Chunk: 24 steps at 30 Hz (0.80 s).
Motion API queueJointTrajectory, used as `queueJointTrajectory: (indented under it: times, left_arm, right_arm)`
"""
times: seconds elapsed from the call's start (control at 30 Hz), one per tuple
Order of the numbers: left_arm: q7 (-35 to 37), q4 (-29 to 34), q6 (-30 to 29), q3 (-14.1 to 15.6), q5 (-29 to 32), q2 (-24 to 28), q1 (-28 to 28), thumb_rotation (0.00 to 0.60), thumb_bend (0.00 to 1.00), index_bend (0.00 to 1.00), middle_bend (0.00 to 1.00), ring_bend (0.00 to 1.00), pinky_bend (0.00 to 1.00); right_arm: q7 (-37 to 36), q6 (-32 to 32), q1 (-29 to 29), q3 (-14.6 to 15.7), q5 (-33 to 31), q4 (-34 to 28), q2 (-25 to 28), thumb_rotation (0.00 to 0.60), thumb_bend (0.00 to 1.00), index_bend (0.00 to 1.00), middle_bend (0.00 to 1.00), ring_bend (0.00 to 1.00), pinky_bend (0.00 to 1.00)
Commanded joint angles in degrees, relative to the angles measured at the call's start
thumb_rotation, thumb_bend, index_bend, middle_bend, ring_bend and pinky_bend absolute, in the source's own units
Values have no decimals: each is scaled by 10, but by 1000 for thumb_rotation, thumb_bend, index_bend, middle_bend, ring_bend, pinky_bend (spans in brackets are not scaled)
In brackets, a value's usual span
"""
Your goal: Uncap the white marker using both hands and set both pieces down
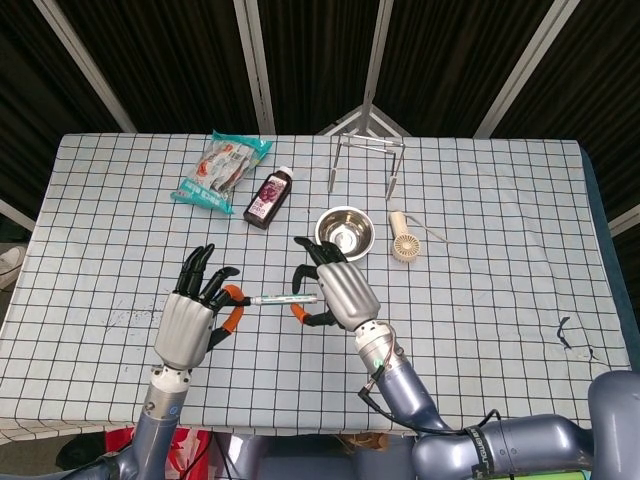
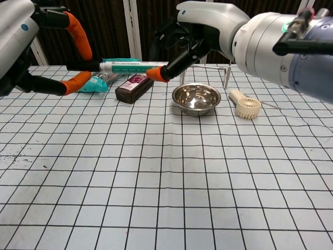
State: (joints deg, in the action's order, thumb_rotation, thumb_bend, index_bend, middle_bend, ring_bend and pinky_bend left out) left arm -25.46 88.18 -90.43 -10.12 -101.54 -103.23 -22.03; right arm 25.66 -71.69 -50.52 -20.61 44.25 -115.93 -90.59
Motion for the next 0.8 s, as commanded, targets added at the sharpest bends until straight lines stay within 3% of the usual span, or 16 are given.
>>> queueJointTrajectory:
  times: [0.03, 0.37, 0.8]
  left_arm:
    - [6, -2, -3, 0, 2, -1, 0, 600, 514, 587, 338, 0, 92]
    - [48, -23, -24, 1, 12, 2, 9, 600, 515, 588, 344, 0, 92]
    - [132, -69, -76, 30, 31, 41, 58, 600, 514, 589, 340, 0, 92]
  right_arm:
    - [-1, 0, 1, 1, 1, 1, 0, 600, 482, 767, 97, 149, 73]
    - [-10, -2, 9, 6, 4, 6, 4, 600, 483, 767, 97, 149, 73]
    - [-42, 8, 41, 34, -1, 55, 11, 600, 483, 767, 97, 149, 73]
